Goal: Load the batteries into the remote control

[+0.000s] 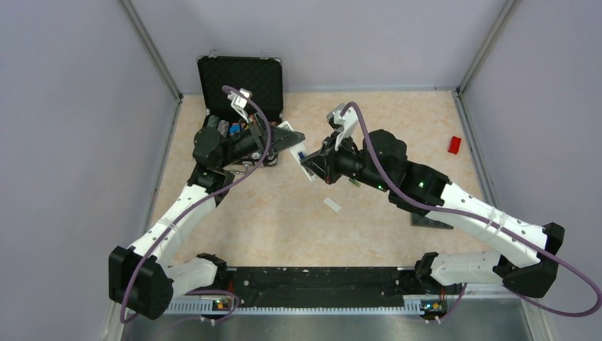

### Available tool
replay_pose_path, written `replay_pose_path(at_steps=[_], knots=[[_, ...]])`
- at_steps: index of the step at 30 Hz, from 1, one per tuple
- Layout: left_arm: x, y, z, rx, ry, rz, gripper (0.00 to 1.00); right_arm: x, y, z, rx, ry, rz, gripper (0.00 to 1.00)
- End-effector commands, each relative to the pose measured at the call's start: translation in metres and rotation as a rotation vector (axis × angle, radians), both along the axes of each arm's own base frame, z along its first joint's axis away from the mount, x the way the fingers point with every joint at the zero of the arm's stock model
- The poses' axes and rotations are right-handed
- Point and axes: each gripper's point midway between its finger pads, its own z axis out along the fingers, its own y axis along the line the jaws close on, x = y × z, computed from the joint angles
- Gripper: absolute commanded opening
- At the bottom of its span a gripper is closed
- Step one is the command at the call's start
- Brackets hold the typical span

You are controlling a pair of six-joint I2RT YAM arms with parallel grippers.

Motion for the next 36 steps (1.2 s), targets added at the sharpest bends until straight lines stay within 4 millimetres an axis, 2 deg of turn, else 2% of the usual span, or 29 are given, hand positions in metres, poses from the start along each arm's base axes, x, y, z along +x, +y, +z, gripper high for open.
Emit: replay_pose_path(at_steps=[1, 4, 9, 21, 26, 36], knots=[[-0.005, 0.006, 0.021, -0.049, -0.059, 0.027, 0.00, -0.001, 0.005, 0.004, 0.007, -0.035, -0.001, 0.02], [-0.006, 0.007, 0.022, -0.056, -0.059, 0.030, 0.00, 0.000, 0.003, 0.001, -0.004, -0.036, -0.013, 0.03], [-0.005, 0.010, 0.022, -0.069, -0.047, 0.035, 0.00, 0.001, 0.000, -0.004, -0.027, -0.044, -0.023, 0.11], [-0.005, 0.012, 0.021, -0.108, -0.023, 0.024, 0.00, -0.003, -0.004, -0.016, -0.075, -0.064, 0.010, 0.14], [-0.004, 0.012, 0.019, -0.108, -0.013, 0.027, 0.00, -0.004, -0.007, -0.015, -0.079, -0.071, 0.007, 0.17], [-0.007, 0.011, 0.019, -0.104, -0.022, 0.013, 0.00, -0.007, -0.006, -0.015, -0.079, -0.081, 0.029, 0.16]])
